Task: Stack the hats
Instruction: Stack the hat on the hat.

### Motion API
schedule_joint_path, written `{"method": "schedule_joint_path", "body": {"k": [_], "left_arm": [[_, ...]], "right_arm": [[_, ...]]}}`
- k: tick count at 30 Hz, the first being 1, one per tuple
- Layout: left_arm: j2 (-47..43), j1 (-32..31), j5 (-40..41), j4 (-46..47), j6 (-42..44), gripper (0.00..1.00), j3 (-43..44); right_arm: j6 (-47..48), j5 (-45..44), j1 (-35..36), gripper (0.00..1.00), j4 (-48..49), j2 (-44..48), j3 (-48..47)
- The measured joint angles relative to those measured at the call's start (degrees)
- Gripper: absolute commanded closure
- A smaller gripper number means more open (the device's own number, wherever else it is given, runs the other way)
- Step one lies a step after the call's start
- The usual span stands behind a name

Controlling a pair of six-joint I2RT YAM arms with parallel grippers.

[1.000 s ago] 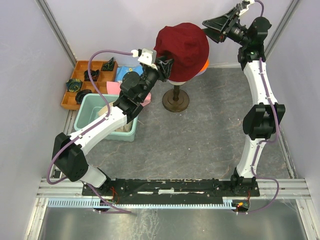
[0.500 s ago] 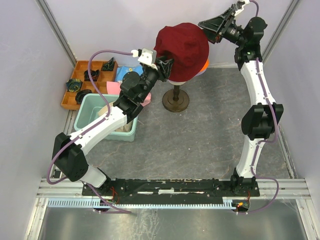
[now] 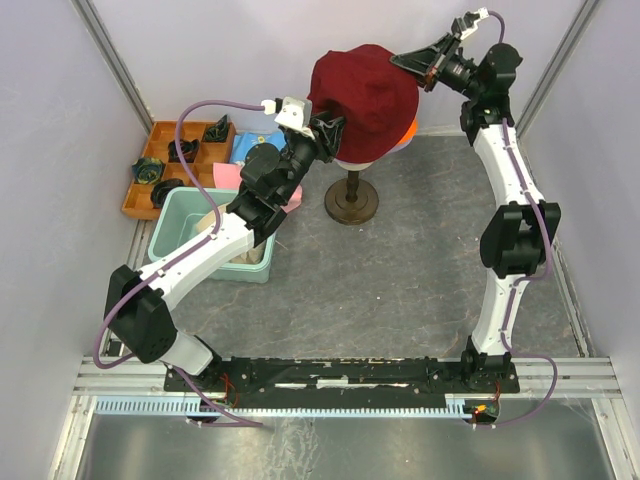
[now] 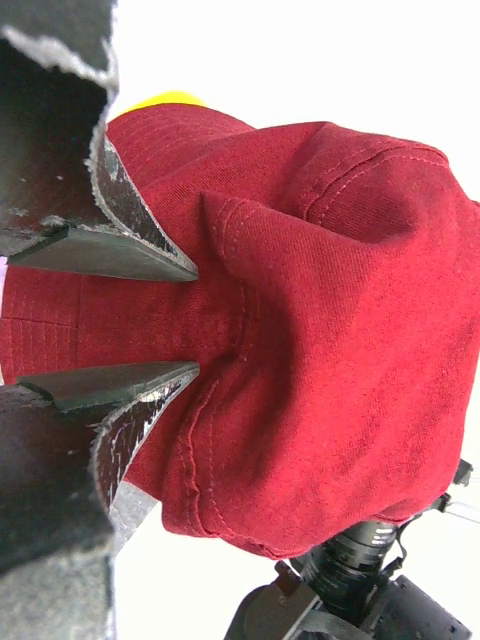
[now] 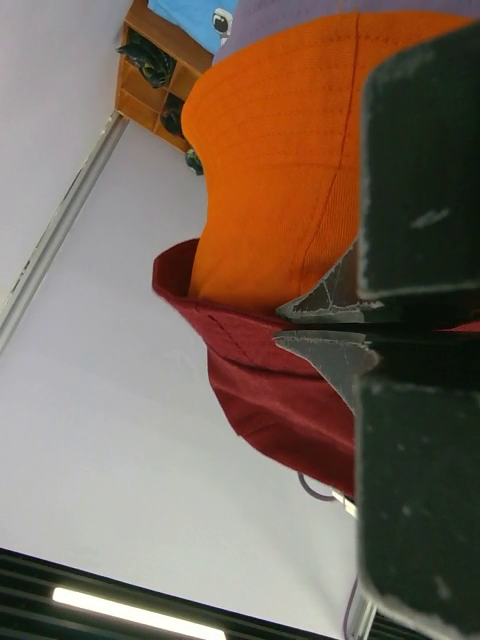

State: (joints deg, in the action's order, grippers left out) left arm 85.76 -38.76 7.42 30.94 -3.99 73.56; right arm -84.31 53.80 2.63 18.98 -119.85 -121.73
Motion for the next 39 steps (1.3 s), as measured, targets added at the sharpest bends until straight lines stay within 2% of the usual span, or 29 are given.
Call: {"method": "schedule_joint_path", "body": {"k": [12,19,25,31,39], "left_arm": [[-0.13,0.00,1.64,0.48,1.03,0.51,-1.22],[-0.52,0.00,2.03,0.66,1.03,0.49,-1.75],[-3.02,0.00,2.71,-0.59,1.05,0.37,-1.86],[-8.33,0.00,3.61,-5.42,2.14,0.34,1.99],[-14.12,0.00,5.92,-6.03,3.02,0.32,3.21]], "right_arm": [[0.87,-6.16,0.02,1.00,4.44,4.90,11.98],[10.82,-8.70,0.46,1.00,-5.20,7.69,11.43],[20.26,-11.69,1.25,1.00,-14.03,9.38,9.55],[23.45,-13.64,1.36,1.00,-15.82,9.94,10.03],[25.99,-17.49,2.27,1.00,-16.68,11.04,11.32]]}}
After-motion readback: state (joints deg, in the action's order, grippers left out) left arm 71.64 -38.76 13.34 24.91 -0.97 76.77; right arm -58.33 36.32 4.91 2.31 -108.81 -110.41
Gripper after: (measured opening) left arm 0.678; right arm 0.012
